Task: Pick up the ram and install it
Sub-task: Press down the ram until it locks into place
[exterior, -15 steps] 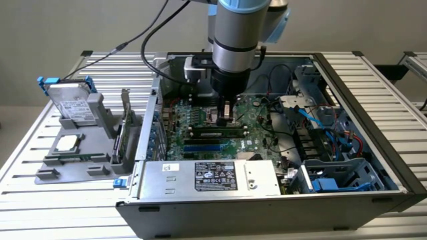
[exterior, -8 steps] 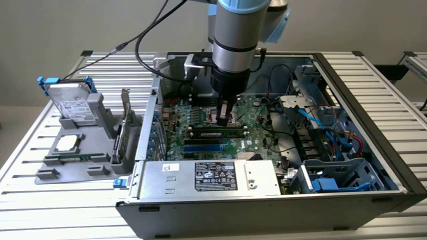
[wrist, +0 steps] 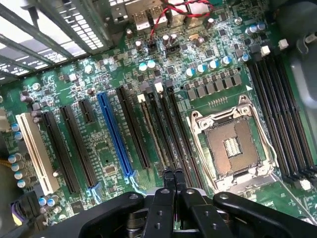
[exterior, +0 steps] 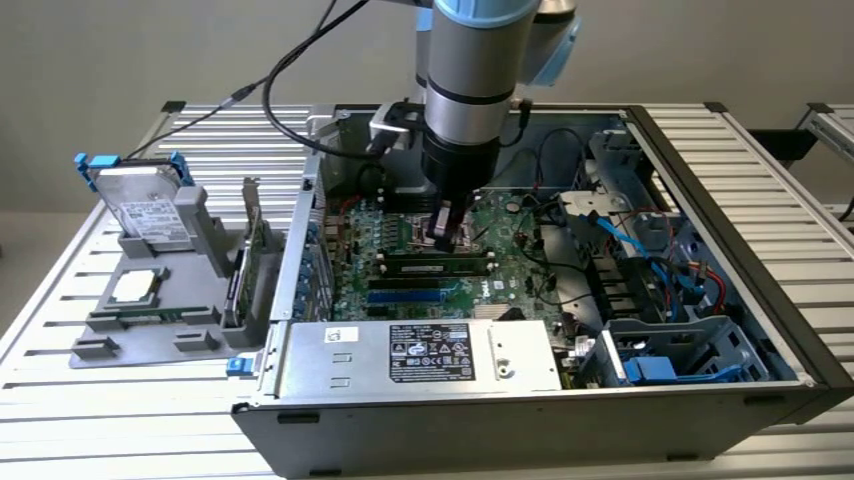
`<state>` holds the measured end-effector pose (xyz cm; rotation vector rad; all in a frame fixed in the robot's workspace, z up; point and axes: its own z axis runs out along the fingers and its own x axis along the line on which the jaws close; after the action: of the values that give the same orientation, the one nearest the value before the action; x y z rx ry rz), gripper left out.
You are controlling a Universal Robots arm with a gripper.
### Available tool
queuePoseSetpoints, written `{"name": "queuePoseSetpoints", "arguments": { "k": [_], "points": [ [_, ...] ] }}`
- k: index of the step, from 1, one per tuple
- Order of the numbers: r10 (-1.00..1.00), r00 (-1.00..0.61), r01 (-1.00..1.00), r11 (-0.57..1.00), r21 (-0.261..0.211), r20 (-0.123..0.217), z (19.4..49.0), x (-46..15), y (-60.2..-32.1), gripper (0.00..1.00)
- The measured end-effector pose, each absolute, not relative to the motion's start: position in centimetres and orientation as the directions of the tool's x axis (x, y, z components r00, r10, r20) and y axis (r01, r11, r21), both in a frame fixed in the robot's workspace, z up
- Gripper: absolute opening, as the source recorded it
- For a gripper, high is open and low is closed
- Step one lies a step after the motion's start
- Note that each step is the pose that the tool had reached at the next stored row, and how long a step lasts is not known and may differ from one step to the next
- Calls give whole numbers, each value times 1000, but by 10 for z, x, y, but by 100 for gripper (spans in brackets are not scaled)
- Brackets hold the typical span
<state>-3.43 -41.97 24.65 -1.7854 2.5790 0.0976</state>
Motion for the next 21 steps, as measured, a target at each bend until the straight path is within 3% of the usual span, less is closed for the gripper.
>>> {"name": "queuePoseSetpoints", "arguments": {
  "k": [21],
  "points": [
    [-771, -636, -772, 634, 49, -38, 246, -34, -420, 10]
  ]
}}
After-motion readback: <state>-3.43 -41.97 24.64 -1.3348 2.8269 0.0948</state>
